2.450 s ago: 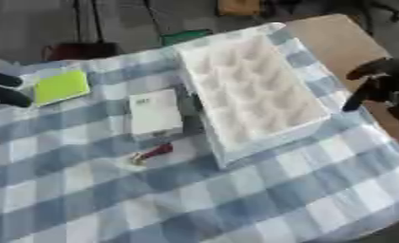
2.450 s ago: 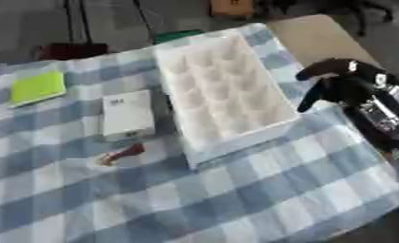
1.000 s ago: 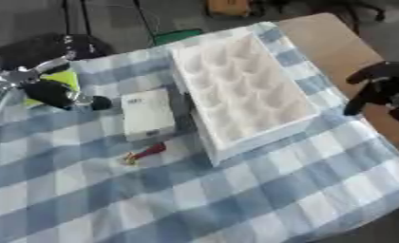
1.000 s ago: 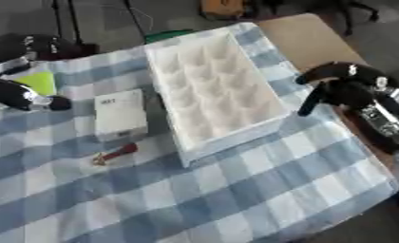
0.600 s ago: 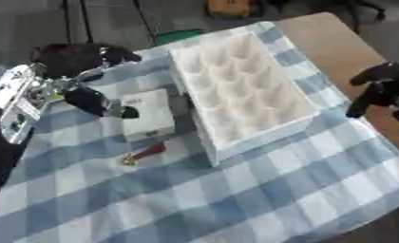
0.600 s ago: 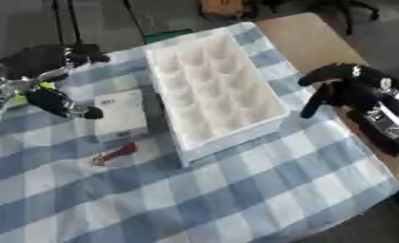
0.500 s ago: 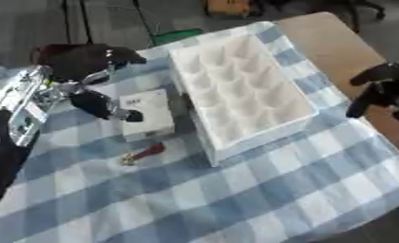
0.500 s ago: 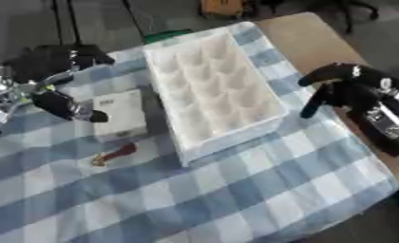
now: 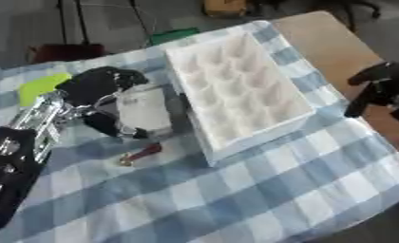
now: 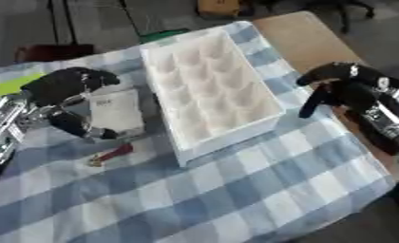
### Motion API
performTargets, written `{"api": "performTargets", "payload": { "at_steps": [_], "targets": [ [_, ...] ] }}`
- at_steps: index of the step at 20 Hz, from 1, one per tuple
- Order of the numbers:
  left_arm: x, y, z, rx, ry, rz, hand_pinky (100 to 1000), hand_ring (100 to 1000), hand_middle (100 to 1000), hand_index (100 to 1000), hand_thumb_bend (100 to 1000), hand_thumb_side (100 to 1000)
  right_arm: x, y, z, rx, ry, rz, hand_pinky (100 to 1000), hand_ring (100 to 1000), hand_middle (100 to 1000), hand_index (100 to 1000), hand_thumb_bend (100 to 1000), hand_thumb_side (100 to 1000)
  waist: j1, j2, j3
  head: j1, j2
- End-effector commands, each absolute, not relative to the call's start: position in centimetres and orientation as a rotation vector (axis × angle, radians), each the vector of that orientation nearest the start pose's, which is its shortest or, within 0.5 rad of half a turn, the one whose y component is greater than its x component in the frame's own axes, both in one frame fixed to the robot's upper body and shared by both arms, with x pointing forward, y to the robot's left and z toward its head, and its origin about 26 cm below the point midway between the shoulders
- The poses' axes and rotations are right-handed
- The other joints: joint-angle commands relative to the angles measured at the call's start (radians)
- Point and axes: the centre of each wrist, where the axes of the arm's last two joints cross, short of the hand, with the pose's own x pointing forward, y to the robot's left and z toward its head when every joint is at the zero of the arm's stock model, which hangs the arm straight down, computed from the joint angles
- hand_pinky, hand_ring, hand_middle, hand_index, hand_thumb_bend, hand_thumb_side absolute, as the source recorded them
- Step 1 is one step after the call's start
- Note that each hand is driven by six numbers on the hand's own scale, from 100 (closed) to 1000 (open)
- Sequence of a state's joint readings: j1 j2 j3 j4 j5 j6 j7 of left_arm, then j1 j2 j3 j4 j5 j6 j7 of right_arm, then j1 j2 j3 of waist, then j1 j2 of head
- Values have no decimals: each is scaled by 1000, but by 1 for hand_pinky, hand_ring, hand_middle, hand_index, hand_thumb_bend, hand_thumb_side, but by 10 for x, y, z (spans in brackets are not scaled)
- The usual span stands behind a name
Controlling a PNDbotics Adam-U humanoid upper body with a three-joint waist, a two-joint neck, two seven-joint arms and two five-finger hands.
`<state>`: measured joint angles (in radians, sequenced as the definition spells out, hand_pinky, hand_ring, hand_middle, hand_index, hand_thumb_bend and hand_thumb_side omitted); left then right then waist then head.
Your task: Pick up objects on the table and place them in the box.
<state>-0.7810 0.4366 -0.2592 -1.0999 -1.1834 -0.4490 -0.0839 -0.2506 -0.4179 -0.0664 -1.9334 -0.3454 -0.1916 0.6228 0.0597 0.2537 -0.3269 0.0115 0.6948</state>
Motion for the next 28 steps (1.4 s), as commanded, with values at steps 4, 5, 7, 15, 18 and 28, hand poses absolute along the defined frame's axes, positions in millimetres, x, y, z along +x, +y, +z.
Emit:
{"api": "performTargets", "payload": {
  "at_steps": [4,5,7,15,18,28],
  "targets": [
    [453,265,156,-1444,2161,2440,863,847,900,980,882,942,302,-300,196,370,-2235,947,573,549,739,813,100,715,-7,-9,-5,-2,-6],
    [453,265,156,-1446,2167,2439,864,847,901,979,882,934,302,-300,196,369,-2235,947,573,549,739,813,100,716,-7,-8,-6,-1,-8],
    [453,266,156,-1451,2183,2428,865,847,901,979,882,933,302,-300,196,369,-2235,948,573,549,739,813,100,716,-7,-7,-8,-1,-10],
    [454,266,152,-1487,2229,2374,869,851,901,980,863,916,302,-300,196,368,-2239,951,573,548,739,813,100,718,-6,-1,-13,-1,-13],
    [455,265,149,-1480,2225,2386,869,851,901,980,857,922,302,-300,196,369,-2239,953,573,548,738,813,100,719,-6,1,-14,-1,-15],
    [455,264,140,-1449,2162,2480,860,830,883,978,840,962,302,-300,196,370,-2240,955,573,547,739,813,100,719,-5,3,-15,-4,-18]
  ]
}}
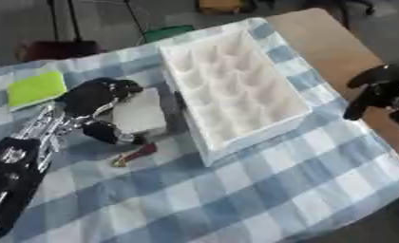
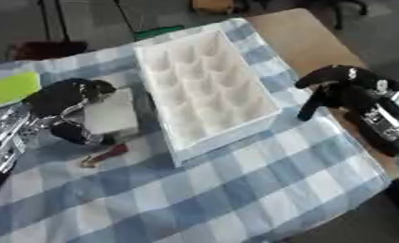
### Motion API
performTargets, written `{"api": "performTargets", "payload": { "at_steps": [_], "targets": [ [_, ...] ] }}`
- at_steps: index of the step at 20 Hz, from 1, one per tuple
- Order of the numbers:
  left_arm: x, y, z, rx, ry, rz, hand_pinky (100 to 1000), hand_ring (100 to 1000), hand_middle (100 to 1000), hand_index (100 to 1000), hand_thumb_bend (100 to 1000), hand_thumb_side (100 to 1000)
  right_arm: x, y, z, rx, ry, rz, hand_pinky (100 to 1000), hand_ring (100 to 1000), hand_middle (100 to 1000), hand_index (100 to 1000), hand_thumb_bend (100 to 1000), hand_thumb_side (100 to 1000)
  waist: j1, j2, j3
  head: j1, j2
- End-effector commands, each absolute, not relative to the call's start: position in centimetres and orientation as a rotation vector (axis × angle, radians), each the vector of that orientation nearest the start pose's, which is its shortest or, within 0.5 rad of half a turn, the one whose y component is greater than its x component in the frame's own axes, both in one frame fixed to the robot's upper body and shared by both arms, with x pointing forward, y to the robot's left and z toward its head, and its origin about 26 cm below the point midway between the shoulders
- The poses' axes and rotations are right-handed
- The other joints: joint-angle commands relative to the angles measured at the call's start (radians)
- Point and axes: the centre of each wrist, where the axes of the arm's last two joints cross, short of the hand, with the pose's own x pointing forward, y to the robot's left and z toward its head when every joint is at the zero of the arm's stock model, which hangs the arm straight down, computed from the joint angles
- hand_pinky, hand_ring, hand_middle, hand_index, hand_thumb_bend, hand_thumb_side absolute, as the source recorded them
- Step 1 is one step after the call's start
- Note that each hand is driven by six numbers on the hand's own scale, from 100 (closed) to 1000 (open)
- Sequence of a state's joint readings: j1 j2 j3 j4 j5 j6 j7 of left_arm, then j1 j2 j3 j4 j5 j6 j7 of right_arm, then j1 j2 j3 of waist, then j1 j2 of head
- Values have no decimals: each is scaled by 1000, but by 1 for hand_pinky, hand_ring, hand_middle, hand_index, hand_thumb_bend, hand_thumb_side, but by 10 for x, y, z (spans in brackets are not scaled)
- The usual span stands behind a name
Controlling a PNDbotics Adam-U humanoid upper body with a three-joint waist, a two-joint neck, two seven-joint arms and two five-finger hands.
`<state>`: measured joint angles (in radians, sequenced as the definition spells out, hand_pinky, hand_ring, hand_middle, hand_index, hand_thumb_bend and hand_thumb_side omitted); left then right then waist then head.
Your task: Pick up objects on the table and place them in the box.
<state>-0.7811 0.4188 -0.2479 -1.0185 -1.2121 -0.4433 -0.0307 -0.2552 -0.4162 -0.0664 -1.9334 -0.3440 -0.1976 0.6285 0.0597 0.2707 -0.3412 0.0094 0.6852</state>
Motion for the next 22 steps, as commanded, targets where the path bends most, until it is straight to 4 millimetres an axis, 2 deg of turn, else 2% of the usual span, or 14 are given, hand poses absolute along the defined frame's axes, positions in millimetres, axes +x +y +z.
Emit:
{"api": "performTargets", "payload": {
  "at_steps": [1,5,13,14,17,18,19,20,22],
  "targets": [
    [455,264,139,-1446,2157,2487,857,824,878,977,845,960,302,-300,196,370,-2240,955,573,547,738,813,100,719,-5,-14,-1,-2,-9],
    [455,265,139,-1437,2153,2497,845,808,865,973,838,953,302,-300,196,369,-2240,955,574,546,738,814,100,719,-6,-15,0,-3,-10],
    [455,266,139,-1364,2161,2562,762,637,743,961,773,933,303,-300,196,371,-2239,958,574,546,739,814,100,720,-7,-15,2,-5,-9],
    [455,266,139,-1350,2157,2577,742,582,712,959,751,900,303,-300,196,371,-2239,958,574,545,738,814,100,719,-7,-15,2,-6,-10],
    [455,264,140,-1312,2162,2600,719,518,666,952,710,849,303,-300,196,371,-2240,959,574,545,738,814,100,722,-7,-15,2,-8,-11],
    [455,264,140,-1304,2169,2602,694,445,629,948,657,773,303,-300,196,371,-2240,959,574,545,738,814,100,719,-7,-15,2,-8,-11],
    [455,264,140,-1297,2177,2604,694,445,629,948,657,773,303,-300,196,371,-2241,958,574,545,738,814,100,719,-7,-15,2,-8,-11],
    [455,264,141,-1291,2187,2603,675,392,606,943,623,715,303,-300,196,371,-2240,958,574,545,738,814,100,720,-8,-15,2,-8,-12],
    [455,264,142,-1282,2212,2598,652,346,583,938,584,643,303,-300,196,371,-2240,958,574,545,738,814,100,719,-8,-15,3,-9,-13]
  ]
}}
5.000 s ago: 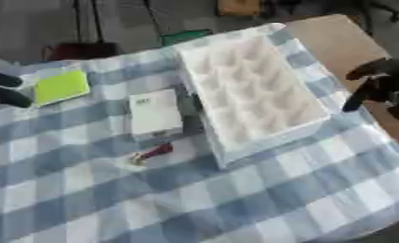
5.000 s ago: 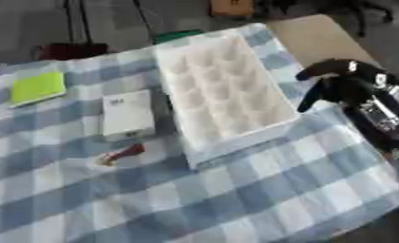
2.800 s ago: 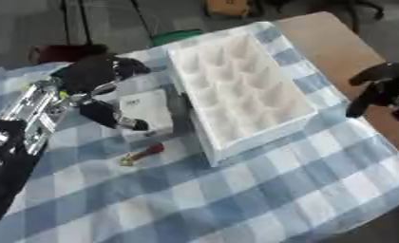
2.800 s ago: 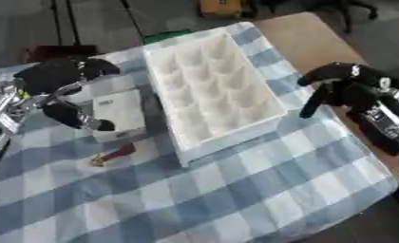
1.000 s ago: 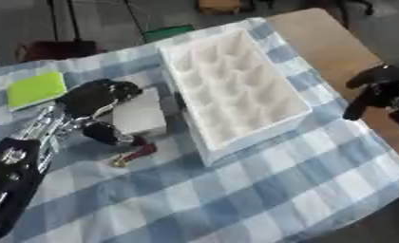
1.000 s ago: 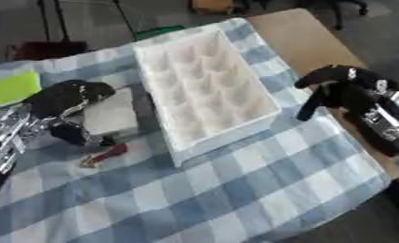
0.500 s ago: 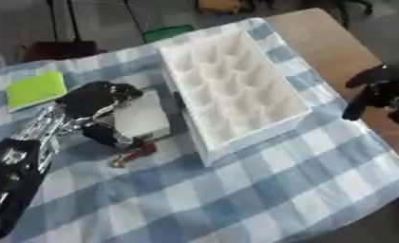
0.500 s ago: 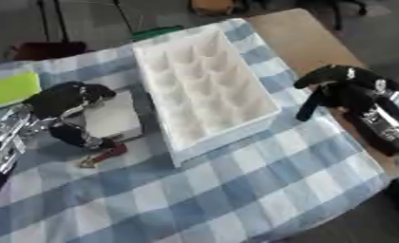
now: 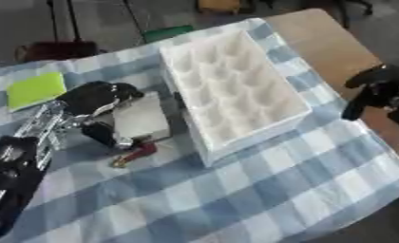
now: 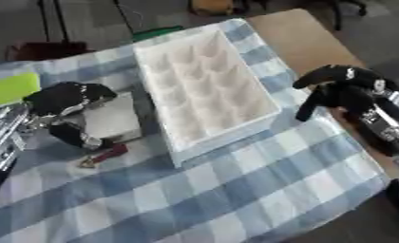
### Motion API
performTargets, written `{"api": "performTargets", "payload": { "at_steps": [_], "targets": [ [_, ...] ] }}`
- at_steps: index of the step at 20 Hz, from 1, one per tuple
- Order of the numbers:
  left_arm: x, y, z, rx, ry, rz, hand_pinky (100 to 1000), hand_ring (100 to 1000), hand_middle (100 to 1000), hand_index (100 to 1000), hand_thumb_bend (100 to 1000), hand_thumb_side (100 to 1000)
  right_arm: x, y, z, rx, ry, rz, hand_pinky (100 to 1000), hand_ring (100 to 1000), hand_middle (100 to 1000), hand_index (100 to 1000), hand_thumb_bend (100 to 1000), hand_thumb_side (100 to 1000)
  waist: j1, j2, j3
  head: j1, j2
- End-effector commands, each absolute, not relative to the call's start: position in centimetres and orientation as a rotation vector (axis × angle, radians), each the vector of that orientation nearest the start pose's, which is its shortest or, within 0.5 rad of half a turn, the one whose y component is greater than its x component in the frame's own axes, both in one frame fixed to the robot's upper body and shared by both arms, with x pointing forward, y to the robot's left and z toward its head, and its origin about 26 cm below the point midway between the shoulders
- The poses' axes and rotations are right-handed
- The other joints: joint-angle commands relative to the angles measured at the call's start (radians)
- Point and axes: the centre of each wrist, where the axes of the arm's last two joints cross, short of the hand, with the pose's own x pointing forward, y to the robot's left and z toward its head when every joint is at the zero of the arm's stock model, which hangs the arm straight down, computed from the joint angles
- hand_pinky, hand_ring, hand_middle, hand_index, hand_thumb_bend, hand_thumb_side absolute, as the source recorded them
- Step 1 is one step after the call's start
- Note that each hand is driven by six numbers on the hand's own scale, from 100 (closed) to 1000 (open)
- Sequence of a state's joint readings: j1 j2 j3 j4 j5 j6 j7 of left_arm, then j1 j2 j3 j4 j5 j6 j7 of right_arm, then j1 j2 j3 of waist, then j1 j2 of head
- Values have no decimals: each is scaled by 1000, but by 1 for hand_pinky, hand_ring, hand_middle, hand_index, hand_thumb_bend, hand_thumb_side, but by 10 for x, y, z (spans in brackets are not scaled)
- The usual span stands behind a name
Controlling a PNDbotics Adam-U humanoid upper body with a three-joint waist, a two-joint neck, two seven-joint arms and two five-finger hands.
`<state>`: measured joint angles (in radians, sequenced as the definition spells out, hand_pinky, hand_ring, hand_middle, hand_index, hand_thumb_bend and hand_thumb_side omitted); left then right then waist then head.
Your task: Pick up objects on the table and place them in the box.
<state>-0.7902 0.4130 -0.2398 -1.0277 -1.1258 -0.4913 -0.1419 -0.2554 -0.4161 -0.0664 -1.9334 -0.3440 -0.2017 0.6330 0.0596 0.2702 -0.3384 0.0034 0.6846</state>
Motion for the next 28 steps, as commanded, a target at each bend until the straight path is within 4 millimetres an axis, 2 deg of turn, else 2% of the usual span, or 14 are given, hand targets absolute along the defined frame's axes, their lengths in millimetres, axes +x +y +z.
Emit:
{"api": "performTargets", "payload": {
  "at_steps": [1,2,7,8,13,15,17,18,23,28],
  "targets": [
    [454,263,142,-1278,2225,2595,652,346,583,938,584,643,303,-300,196,371,-2240,957,574,545,738,814,100,719,-8,-14,0,-3,-12],
    [454,264,143,-1276,2254,2588,612,267,550,931,509,537,303,-300,196,371,-2240,956,574,545,738,813,100,719,-8,-14,0,-5,-12],
    [452,264,152,-1250,2402,2541,587,238,527,926,448,492,303,-301,195,369,-2241,954,574,544,738,813,100,720,-10,-14,2,-7,-12],
    [451,264,158,-1251,2443,2506,573,225,513,925,402,467,303,-301,195,368,-2241,952,575,544,738,813,100,719,-11,-15,3,-8,-12],
    [443,268,192,-1247,2615,2349,565,219,506,923,389,430,302,-301,195,367,-2242,950,575,544,738,813,100,719,-14,-16,6,-12,-12],
    [439,268,209,-1242,2676,2257,556,212,495,920,385,373,302,-302,195,366,-2242,948,575,544,738,813,100,719,-15,-17,7,-13,-12],
    [434,265,221,-1221,2725,2192,553,211,493,919,382,364,302,-302,194,366,-2242,947,575,544,738,813,100,720,-16,-17,7,-14,-11],
    [432,262,228,-1201,2744,2162,550,212,493,918,395,323,302,-302,195,367,-2243,947,575,544,738,814,100,719,-16,-18,6,-14,-11],
    [427,237,250,-1075,2747,2089,559,224,505,920,446,312,303,-300,196,380,-2247,954,575,543,738,813,100,716,-17,-20,-12,-5,-11],
    [432,218,259,-1021,2735,2042,541,222,509,919,475,292,304,-296,199,408,-2259,962,575,544,737,813,100,710,-14,-19,-47,9,-19]
  ]
}}
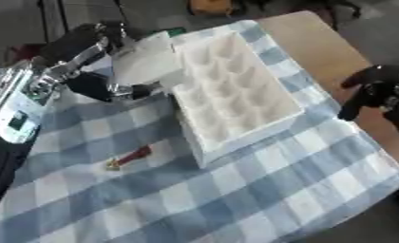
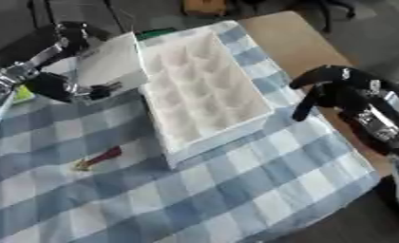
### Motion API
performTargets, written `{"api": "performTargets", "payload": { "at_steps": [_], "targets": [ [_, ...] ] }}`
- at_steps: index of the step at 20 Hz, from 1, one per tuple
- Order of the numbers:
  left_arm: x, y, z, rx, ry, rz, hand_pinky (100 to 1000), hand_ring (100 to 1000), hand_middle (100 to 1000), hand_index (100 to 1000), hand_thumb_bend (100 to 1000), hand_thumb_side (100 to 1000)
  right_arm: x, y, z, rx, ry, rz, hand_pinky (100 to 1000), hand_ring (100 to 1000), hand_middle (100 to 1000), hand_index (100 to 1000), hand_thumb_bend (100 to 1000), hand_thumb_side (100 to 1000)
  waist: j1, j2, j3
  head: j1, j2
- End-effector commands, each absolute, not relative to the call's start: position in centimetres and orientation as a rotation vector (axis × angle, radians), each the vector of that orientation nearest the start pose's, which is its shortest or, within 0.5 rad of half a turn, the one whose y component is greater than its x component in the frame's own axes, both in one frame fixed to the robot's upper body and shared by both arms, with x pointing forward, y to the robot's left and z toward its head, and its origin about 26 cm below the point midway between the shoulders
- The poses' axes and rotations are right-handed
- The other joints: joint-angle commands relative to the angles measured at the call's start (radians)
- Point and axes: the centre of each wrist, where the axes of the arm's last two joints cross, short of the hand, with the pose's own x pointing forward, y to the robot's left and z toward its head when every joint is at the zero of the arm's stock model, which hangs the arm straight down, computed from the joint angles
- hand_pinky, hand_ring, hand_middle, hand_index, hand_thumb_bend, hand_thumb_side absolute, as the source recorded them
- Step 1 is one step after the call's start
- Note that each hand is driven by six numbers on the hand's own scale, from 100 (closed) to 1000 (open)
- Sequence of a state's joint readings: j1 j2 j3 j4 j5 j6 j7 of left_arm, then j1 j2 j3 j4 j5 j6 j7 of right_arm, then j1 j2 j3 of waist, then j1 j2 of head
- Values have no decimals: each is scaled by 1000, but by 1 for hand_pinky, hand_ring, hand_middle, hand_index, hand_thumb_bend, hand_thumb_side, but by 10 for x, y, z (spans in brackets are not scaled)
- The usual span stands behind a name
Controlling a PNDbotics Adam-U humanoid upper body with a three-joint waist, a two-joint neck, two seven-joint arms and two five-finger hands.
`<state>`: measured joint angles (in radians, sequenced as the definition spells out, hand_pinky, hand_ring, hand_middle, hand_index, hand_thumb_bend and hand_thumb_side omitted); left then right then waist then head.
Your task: Pick up objects on the table and place them in the box.
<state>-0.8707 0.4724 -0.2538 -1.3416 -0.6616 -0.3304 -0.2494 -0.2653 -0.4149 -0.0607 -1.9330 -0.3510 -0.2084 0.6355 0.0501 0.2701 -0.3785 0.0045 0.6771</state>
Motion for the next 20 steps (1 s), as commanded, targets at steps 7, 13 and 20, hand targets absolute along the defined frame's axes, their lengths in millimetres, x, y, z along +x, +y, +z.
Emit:
{"api": "performTargets", "payload": {
  "at_steps": [7,13,20],
  "targets": [
    [446,216,246,-1094,2828,1891,524,227,519,915,482,448,306,-287,207,465,-2287,982,576,544,737,813,100,706,1,-6,-89,42,-41],
    [454,221,233,-1162,2799,1878,538,252,555,916,470,525,307,-282,211,490,-2295,1001,576,544,737,814,100,718,17,6,-134,61,-65],
    [455,222,233,-1206,2670,1871,838,871,910,991,622,697,308,-278,216,502,-2290,1019,576,543,737,813,100,732,48,12,-164,72,-89]
  ]
}}
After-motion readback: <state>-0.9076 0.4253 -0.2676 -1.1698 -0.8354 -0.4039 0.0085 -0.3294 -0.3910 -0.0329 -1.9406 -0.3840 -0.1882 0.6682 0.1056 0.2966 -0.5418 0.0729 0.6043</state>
